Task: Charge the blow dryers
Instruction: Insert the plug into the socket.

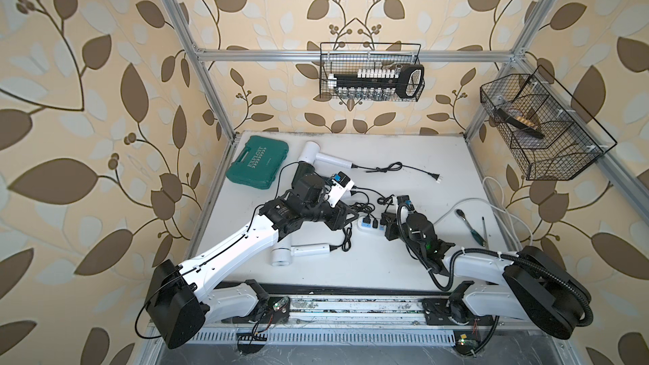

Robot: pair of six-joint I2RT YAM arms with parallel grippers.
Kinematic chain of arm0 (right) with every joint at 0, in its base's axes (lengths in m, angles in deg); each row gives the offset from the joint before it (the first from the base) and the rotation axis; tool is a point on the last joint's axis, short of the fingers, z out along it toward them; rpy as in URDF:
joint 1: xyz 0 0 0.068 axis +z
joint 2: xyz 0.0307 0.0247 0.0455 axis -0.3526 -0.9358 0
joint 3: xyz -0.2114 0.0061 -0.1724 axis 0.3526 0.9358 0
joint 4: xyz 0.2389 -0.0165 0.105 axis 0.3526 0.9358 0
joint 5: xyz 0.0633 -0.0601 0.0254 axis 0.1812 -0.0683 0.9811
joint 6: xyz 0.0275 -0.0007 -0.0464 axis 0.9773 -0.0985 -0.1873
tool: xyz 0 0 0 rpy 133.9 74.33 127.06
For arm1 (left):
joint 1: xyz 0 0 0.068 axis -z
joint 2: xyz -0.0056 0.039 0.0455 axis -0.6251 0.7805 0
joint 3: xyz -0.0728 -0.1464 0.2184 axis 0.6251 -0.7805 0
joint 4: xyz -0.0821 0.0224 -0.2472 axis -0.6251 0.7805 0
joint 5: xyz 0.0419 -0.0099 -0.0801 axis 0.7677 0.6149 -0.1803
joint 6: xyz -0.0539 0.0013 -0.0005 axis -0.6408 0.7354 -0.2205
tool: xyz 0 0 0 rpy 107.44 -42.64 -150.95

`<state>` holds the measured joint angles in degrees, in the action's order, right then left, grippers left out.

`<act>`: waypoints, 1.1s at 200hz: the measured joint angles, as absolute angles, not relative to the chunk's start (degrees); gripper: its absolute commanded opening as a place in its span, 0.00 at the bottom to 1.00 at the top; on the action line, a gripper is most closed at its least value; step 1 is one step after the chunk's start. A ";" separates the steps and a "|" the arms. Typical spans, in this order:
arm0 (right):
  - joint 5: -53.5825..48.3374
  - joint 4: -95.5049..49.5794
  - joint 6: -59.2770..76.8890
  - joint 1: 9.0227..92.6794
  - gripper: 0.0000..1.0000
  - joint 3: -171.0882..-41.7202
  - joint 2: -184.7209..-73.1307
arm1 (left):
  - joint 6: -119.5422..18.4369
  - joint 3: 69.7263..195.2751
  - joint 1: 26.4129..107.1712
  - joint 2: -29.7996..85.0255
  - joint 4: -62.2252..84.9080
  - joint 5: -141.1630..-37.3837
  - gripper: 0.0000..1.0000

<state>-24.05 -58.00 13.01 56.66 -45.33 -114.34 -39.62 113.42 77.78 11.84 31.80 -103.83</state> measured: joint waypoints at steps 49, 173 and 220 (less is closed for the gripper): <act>-24.36 -58.48 12.98 57.42 0.00 -44.74 -114.06 | -39.53 113.42 77.78 11.84 32.25 -103.81 0.44; -29.54 -70.26 11.72 61.79 0.00 -41.49 -118.63 | -39.44 113.42 77.78 11.78 32.84 -103.79 0.44; -30.11 -70.68 11.74 62.17 0.00 -40.31 -117.56 | -39.42 113.42 77.78 11.73 33.13 -103.76 0.44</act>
